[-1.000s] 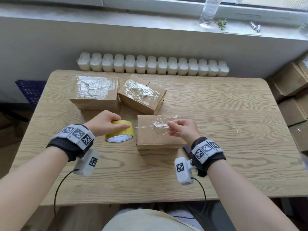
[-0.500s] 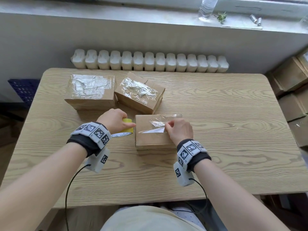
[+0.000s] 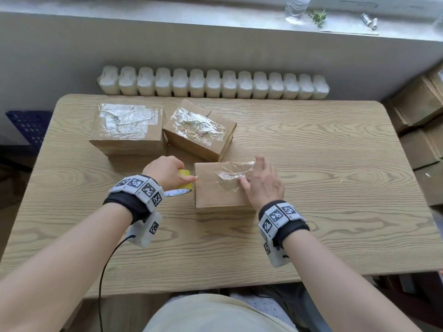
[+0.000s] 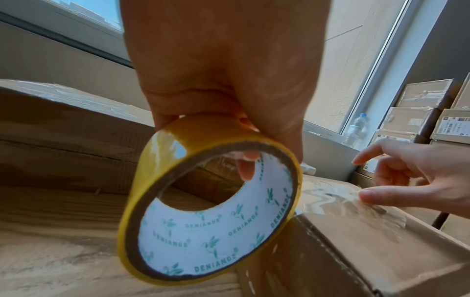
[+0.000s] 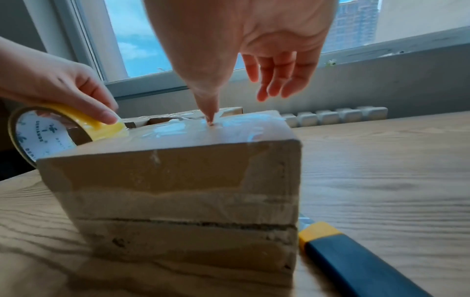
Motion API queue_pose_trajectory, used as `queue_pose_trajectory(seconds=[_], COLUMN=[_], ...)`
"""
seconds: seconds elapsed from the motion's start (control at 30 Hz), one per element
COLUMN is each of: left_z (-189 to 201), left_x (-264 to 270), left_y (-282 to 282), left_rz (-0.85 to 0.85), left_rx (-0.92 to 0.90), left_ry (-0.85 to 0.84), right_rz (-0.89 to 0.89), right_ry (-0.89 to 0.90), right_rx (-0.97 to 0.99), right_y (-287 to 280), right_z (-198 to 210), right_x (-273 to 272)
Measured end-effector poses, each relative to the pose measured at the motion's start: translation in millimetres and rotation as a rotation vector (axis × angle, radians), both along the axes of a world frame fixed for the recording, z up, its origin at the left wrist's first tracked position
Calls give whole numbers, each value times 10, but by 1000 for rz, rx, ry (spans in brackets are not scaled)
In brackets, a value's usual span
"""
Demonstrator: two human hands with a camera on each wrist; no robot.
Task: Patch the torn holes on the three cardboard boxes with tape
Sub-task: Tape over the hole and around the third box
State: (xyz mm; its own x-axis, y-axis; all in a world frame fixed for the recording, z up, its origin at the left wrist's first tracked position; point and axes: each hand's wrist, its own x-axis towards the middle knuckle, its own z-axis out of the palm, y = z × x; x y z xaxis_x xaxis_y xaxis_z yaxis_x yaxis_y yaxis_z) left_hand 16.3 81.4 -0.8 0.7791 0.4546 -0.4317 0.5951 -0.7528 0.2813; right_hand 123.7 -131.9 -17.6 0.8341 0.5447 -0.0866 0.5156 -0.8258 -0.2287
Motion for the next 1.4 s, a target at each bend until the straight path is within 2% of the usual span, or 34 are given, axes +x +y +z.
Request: queue_pose_trajectory(seconds=[0.07,0.13,0.2,0.27,0.33,0.43,0.53,0.63,0.73,0.83,0.93,1.1,1.3,1.4], left_z=[-12,-19,-30,-45,-63,-92,-116,-133,-169,-192,-200,-21,645,881], left_x=[1,8,6,-5,-17,-42,-75,-135,-205,-262,-315,-388,-337,-265], left_y=[-1,1,26,60,79,76,68,69,88,129,135,227,497,430], left_rz=[-2,-1,-1,4,19,40,29,21,25,14,10,44,105,141], left_rx=[-10,-25,-49,-81,-118,-143,-150,-174,-248,-327,-356,-401,-472,-572], left_ry=[-3,-7,-16,-24,-35,-58,-75,-104,-132,-146,-133,-214,-455,-553], right_rz=[62,197,398,508,490,337,255,457,635,697,718,735,625,530], right_ry=[-19,47,97,131,129,147,185,219,221,177,170,161,399,487], right_rx=[11,42,-44,-155,-202,-216,-130,-72,-195,-346,-393,-232,100,309], right_y=[-42,-32,2,-19,-95,-218,-127,228,596,798,861,844,894,837], right_z=[-50,-95,-176,-270,-324,-323,-173,-13,3,-29,-24,126,509,519], right_x=[12,-40,-139,-221,-206,-164,-220,-346,-401,-406,-435,-463,-346,-267])
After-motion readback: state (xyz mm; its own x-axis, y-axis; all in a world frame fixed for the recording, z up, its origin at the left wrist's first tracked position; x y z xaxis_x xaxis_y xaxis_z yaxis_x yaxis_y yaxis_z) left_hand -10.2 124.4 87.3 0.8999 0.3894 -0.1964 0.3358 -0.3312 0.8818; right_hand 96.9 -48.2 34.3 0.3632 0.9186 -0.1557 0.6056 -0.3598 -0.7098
